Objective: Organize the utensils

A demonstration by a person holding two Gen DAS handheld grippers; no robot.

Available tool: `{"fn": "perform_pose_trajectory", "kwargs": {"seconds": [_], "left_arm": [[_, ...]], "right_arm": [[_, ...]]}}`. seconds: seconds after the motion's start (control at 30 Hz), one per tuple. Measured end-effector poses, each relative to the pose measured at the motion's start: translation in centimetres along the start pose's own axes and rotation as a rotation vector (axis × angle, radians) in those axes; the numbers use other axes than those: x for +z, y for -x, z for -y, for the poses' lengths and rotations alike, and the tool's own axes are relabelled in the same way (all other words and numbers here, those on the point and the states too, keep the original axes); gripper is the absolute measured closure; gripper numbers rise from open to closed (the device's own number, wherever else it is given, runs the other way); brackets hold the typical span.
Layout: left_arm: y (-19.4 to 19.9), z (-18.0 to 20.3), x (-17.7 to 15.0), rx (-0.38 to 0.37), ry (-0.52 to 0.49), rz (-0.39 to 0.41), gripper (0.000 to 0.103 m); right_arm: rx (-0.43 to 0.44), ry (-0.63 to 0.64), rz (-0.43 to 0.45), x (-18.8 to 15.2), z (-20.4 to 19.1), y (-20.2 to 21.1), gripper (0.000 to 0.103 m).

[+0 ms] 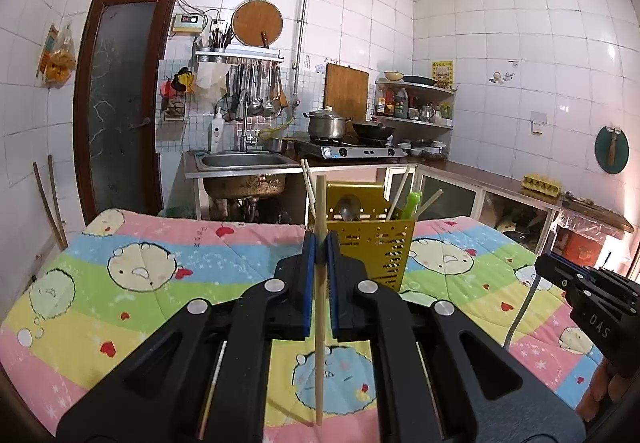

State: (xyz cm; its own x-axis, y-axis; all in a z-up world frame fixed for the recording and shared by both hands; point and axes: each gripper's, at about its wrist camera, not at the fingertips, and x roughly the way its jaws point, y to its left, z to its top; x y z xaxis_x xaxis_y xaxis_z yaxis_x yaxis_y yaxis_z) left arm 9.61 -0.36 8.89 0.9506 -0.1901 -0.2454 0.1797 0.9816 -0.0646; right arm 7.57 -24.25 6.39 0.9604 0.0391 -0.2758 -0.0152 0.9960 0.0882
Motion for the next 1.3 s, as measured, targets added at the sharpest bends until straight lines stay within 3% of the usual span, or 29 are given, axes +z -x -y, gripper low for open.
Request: {"fn": "perform_pose_trajectory", "kwargs": {"seconds": [0.23, 0.47, 0.67, 0.9, 1.03, 1.3], "left_arm": [[-1.2, 0.4, 2.5, 0.019, -0.024, 0.026, 0.098], [-3.3, 1.1, 7.2, 0.003, -0.031, 0.093, 0.098], [-7.5, 1.7, 11.4, 0.001, -0.027, 0.123, 0.098], [-13.5, 1.1, 15.6, -0.005, 0.063, 0.121, 0.098], [-16.9, 1.4, 15.3, 0.001, 0.062, 0.097, 0.098], [-22.5, 0.9, 10.6, 0.016, 0.04, 0.018, 0.098]], "right_arm": [[-0.007, 0.037, 0.027, 2.5, -0.7, -0.9, 0.096], [0.014, 0.059, 0.059, 7.2, -1.4, -3.7, 0.096], [0.041, 0.041, 0.093, 11.7, -2.0, -7.0, 0.096], [0.068, 0.034, 0.113, 16.6, -3.3, -11.9, 0.096], [0.079, 0.042, 0.063, 16.6, -4.0, -15.7, 0.096], [0.051, 0.053, -0.062, 12.6, -3.7, -21.4, 0.096]]}}
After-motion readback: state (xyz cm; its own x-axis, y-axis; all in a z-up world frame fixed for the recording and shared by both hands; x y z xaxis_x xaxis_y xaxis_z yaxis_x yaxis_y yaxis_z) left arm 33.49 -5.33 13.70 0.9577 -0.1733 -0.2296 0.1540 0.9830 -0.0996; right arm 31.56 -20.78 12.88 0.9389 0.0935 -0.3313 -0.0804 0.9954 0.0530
